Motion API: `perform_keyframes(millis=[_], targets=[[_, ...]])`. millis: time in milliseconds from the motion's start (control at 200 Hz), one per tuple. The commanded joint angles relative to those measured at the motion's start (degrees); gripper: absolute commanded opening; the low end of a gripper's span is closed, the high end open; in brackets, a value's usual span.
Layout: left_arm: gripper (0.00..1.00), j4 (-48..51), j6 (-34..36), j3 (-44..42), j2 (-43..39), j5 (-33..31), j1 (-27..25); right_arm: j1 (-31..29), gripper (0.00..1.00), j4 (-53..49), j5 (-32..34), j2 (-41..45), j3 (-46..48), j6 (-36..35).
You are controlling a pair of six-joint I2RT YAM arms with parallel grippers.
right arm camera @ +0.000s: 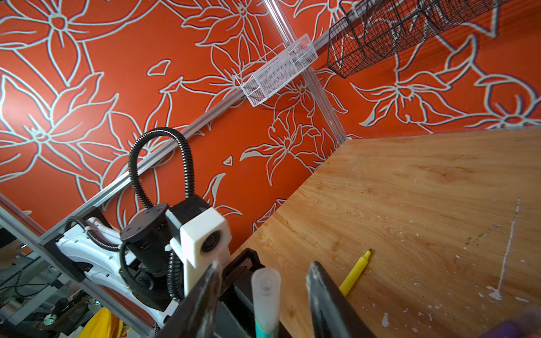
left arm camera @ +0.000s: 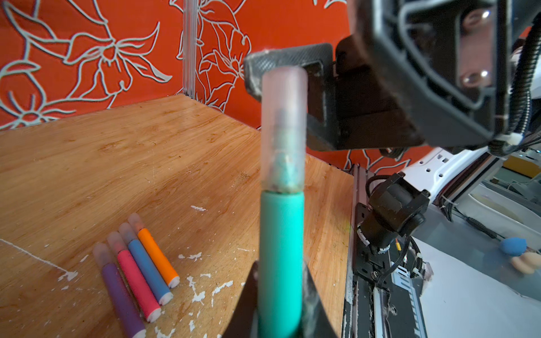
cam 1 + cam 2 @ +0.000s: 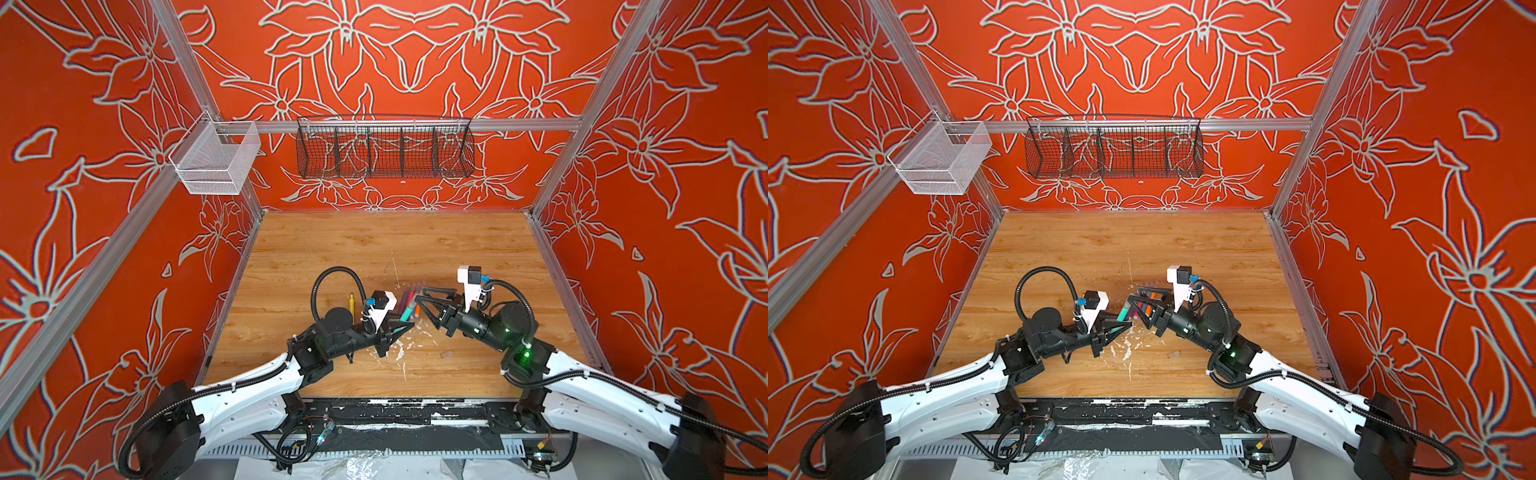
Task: Insert the pens into the pen caps
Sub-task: 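Press the cap down onto the green marker with the right gripper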
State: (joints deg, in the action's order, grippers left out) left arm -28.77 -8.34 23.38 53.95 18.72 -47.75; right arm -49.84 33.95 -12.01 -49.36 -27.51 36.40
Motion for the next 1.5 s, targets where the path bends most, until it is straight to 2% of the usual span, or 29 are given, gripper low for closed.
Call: perform_keyframes(millis=[0,410,636,721,961,1061,1311,1491], targets=[[0.00,-1.15,1.66,0.66,-0.35,1.77,-0.42,-0.02,0.51,-0.55,1.07,-1.37,-3.03,-0.56],[0.00,-0.41,2.02,0.53,-0.34,0.17,-0.42,-0.11,0.27,1.41,-3.01,-6.17,-5.45,0.90],[0.00,-0.53,1.34,0.97,-0.56,-1.04,-0.42,-0.19,0.10,2.07,-3.72,-7.06,-4.54,1.56],[0.00,-0.84,0.79,1.44,-0.43,-1.43,-0.42,-0.23,0.00,1.71,-3.72,-7.23,-4.00,1.43],[0.00,2.31,2.27,7.67,-0.86,-4.74,0.44,-0.35,0.00,4.49,-5.01,-9.74,-1.51,2.45],[0.00,1.48,2.06,9.99,-0.66,-3.65,1.99,-0.77,0.00,5.93,-5.99,-10.81,-0.28,2.19],[0.00,-1.91,-2.96,15.84,4.18,4.64,9.85,-2.19,0.00,6.49,-6.24,-10.14,2.63,0.67],[0.00,-1.65,-0.81,19.32,6.03,1.62,10.39,-3.25,0.00,4.93,-6.79,-9.14,4.72,-0.11]])
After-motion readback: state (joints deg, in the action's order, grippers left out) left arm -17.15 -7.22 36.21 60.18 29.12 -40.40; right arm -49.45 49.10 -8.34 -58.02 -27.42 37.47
